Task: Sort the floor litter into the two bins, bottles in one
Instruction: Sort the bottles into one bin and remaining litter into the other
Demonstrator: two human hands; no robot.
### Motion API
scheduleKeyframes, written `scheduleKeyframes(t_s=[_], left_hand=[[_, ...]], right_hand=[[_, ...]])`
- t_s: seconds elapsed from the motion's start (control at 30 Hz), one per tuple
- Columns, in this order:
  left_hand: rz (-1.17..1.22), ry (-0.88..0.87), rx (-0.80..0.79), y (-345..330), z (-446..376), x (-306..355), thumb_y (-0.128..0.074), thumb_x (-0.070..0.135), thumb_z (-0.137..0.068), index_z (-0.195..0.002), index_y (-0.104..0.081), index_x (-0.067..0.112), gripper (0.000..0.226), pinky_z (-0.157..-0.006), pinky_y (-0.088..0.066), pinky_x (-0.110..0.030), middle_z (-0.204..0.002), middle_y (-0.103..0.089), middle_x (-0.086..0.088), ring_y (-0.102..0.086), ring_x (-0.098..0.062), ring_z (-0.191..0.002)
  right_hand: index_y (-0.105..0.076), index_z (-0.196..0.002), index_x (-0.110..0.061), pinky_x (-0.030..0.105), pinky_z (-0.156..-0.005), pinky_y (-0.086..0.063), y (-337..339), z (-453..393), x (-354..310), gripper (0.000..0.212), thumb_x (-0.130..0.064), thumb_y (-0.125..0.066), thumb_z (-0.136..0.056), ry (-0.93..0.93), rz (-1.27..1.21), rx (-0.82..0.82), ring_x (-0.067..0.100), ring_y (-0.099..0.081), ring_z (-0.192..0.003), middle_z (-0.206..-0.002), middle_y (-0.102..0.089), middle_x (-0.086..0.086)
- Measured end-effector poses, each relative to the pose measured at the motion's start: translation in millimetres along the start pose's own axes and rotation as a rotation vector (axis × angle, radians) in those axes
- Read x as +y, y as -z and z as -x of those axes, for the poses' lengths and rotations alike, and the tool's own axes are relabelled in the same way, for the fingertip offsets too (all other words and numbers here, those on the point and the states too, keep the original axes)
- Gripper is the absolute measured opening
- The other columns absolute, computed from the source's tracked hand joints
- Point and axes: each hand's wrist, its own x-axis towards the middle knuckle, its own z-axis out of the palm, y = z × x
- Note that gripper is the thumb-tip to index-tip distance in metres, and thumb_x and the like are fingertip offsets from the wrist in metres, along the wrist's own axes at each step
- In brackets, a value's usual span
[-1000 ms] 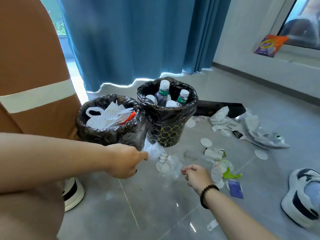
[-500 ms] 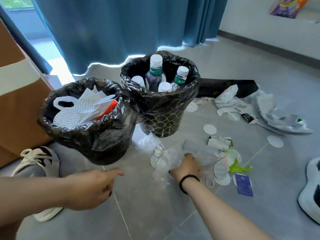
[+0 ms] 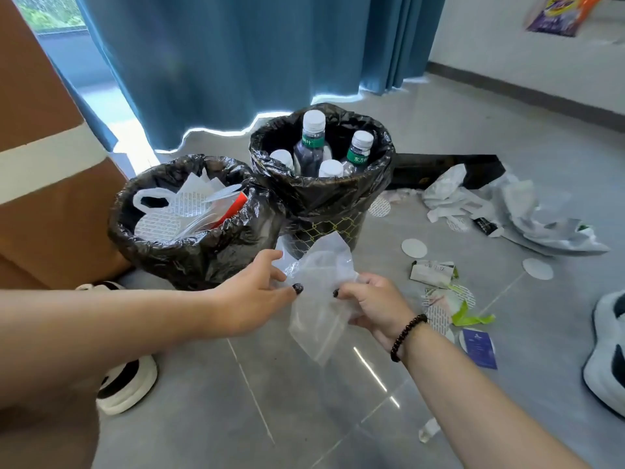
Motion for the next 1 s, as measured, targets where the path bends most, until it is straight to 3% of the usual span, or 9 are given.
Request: scheduleKeyframes(t_s=[0.1,0.17,0.27,0.33,0.63,0.73,0.83,0.9,1.0], left_hand=[[0.318,0.067,-0.031,6,9,12,-0.061,0.025,-0.092,-0.133,-0.036,0.019,0.048,-0.067,-0.056,-0.031,-0.096,-0.069,0.011,-0.064,-0.011,-0.077],[0.478,0.080,-0.109,10,15,15,-0.060,0.013,-0.093,-0.121,-0.049,0.013,0.030,-0.060,-0.052,-0.029,-0.081,-0.071,0.000,-0.063,-0.014,-0.065],[0.499,0.045,-0.072,18,26,19,-0.056,0.001,-0.092,-0.103,-0.059,0.014,0.017,-0.050,-0.051,-0.027,-0.075,-0.068,-0.008,-0.059,-0.017,-0.055],[0.519,0.049,-0.021,23,31,20,-0.056,0.001,-0.093,-0.098,-0.061,0.014,0.014,-0.044,-0.048,-0.022,-0.071,-0.067,-0.007,-0.057,-0.015,-0.049],[0.775,0.056,-0.139,44,40,19,-0.048,0.001,-0.097,-0.086,-0.060,0.011,0.019,-0.051,-0.055,-0.025,-0.071,-0.069,-0.009,-0.067,-0.017,-0.055],[0.862,0.084,-0.176,50,44,19,-0.034,0.000,-0.095,-0.088,-0.061,0.005,0.028,-0.053,-0.056,-0.029,-0.077,-0.069,-0.015,-0.068,-0.024,-0.059],[0.955,0.105,-0.219,53,47,18,-0.039,0.016,-0.093,-0.089,-0.064,0.001,0.029,-0.056,-0.057,-0.032,-0.084,-0.069,-0.018,-0.068,-0.028,-0.065],[0.848,0.067,-0.187,52,49,16,-0.059,0.021,-0.087,-0.093,-0.067,0.003,0.020,-0.059,-0.058,-0.031,-0.087,-0.070,-0.015,-0.068,-0.025,-0.071],[0.628,-0.010,-0.055,48,51,13,-0.068,0.002,-0.085,-0.104,-0.066,0.006,0.019,-0.065,-0.059,-0.026,-0.086,-0.069,-0.008,-0.066,-0.018,-0.076]], right_hand=[[-0.065,-0.102,0.001,0.028,-0.054,-0.053,-5,26,-16,0.027,0.008,-0.052,-0.079,0.048,-0.024,-0.126,0.020,-0.062,-0.069,-0.085,-0.066,0.010],[-0.062,-0.105,0.002,0.031,-0.058,-0.055,-8,39,-20,0.026,0.006,-0.054,-0.080,0.069,-0.007,-0.146,0.021,-0.063,-0.071,-0.089,-0.064,0.014],[-0.064,-0.102,-0.002,0.035,-0.063,-0.056,-10,49,-19,0.018,0.002,-0.056,-0.086,0.078,-0.020,-0.156,0.020,-0.066,-0.071,-0.089,-0.068,0.010],[-0.064,-0.098,-0.008,0.031,-0.057,-0.056,-12,53,-16,0.013,-0.003,-0.058,-0.088,0.064,-0.044,-0.182,0.018,-0.064,-0.063,-0.085,-0.068,0.007],[-0.069,-0.077,-0.010,0.020,-0.053,-0.054,-26,56,-15,0.031,0.017,-0.055,-0.083,0.201,-0.285,-0.088,0.013,-0.059,-0.056,-0.074,-0.067,0.002],[-0.072,-0.069,-0.010,0.019,-0.054,-0.054,-31,55,-16,0.038,0.019,-0.053,-0.082,0.239,-0.222,-0.057,0.013,-0.061,-0.056,-0.069,-0.069,0.006],[-0.075,-0.062,-0.011,0.022,-0.059,-0.055,-36,54,-16,0.044,0.018,-0.049,-0.082,0.305,-0.166,-0.021,0.014,-0.065,-0.062,-0.073,-0.072,0.008],[-0.076,-0.071,-0.009,0.025,-0.061,-0.055,-37,54,-16,0.041,0.014,-0.044,-0.084,0.321,-0.180,-0.011,0.016,-0.063,-0.064,-0.076,-0.072,0.012],[-0.072,-0.093,-0.005,0.032,-0.067,-0.053,-38,53,-15,0.032,-0.002,-0.041,-0.092,0.298,-0.207,-0.034,0.018,-0.064,-0.069,-0.084,-0.072,0.011]])
